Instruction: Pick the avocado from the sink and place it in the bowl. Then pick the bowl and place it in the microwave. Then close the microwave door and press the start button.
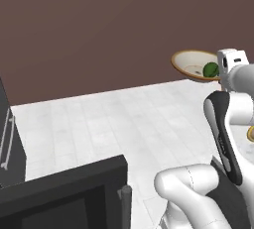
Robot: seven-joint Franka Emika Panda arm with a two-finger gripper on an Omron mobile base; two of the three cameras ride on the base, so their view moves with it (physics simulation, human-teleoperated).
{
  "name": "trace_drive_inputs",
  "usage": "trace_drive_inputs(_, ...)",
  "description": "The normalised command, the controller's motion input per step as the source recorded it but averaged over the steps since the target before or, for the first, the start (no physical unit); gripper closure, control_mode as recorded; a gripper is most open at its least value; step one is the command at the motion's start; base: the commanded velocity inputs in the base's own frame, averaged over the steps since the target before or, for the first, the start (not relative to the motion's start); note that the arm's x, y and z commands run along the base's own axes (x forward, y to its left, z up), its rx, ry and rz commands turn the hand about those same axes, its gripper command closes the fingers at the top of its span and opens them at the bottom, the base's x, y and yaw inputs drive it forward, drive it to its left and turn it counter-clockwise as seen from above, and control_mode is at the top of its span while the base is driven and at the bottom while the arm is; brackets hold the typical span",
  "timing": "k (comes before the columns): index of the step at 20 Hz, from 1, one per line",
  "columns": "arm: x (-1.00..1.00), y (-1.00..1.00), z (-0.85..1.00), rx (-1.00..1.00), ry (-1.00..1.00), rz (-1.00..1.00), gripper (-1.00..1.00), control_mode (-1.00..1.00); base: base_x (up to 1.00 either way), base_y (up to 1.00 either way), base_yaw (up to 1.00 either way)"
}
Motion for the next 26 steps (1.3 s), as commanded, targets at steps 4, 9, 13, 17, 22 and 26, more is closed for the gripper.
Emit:
trace_drive_inputs(4, 0.00, 0.00, 0.00, 0.00, 0.00, 0.00, 1.00, 1.00, 0.57, -0.28, 0.07)
trace_drive_inputs(9, 0.00, 0.00, 0.00, 0.00, 0.00, 0.00, 1.00, 1.00, 0.76, -0.04, 0.08)
trace_drive_inputs(13, 0.00, 0.00, 0.00, 0.00, 0.00, 0.00, 1.00, 1.00, 0.82, 0.00, 0.08)
trace_drive_inputs(17, 0.00, 0.00, 0.00, 0.00, 0.00, 0.00, 1.00, 1.00, 0.83, 0.00, 0.10)
trace_drive_inputs(22, 0.00, 0.00, 0.00, 0.00, 0.00, 0.00, 1.00, 1.00, 0.49, 0.00, 0.24)
trace_drive_inputs(26, 0.00, 0.00, 0.00, 0.00, 0.00, 0.00, 1.00, 1.00, 0.19, 0.00, 0.38)
